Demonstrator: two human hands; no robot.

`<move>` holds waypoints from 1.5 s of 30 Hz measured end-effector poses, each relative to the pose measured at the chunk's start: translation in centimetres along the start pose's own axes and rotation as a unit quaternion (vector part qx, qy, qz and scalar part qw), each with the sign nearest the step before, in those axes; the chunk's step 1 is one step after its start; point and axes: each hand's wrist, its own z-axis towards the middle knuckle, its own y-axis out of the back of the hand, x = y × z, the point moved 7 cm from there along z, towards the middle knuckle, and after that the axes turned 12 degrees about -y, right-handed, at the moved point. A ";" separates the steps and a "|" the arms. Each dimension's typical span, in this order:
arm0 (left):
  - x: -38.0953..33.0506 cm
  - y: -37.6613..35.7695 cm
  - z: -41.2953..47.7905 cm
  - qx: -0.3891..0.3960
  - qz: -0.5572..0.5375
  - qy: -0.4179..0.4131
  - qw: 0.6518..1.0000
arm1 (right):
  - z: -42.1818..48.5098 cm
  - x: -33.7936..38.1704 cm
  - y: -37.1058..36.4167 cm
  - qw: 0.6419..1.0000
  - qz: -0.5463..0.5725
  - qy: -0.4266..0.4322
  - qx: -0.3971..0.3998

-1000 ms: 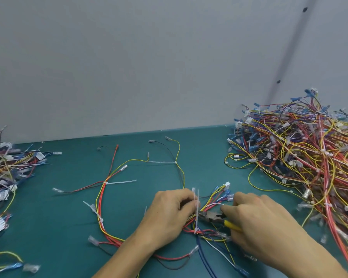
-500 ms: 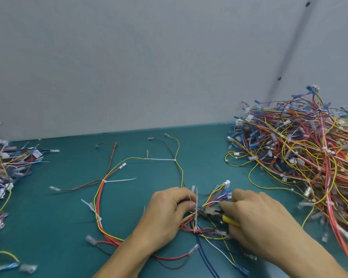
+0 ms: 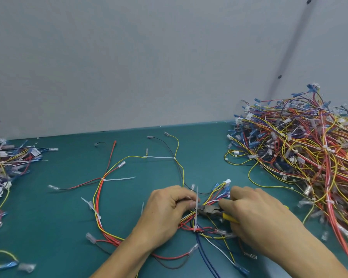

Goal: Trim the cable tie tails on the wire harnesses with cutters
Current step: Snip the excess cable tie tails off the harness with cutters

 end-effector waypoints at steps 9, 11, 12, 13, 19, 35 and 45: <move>0.0 0.0 0.0 -0.001 -0.002 0.012 1.000 | 0.3 -0.4 -1.7 0.998 0.017 -0.017 0.062; 0.1 -0.1 0.0 -0.002 -0.004 0.018 1.000 | 0.4 -0.5 -1.9 0.997 0.017 -0.024 0.071; 0.2 -0.1 0.1 -0.003 -0.004 0.021 1.000 | 0.4 -0.4 -2.0 0.997 0.016 -0.024 0.078; 0.3 -0.1 0.1 -0.004 -0.004 0.022 1.000 | 0.4 -0.5 -2.2 0.996 0.019 -0.025 0.085; 0.4 1.6 0.2 -0.081 -0.065 0.044 0.994 | 0.4 -1.6 -1.7 0.994 0.058 -0.045 0.081; -2.0 1.9 -1.5 -0.041 -0.154 0.090 0.983 | -2.9 -0.6 2.5 0.989 0.077 -0.011 0.123; -1.2 0.0 -1.2 0.086 -0.052 0.068 0.993 | -3.1 0.7 1.6 0.985 0.027 -0.012 0.169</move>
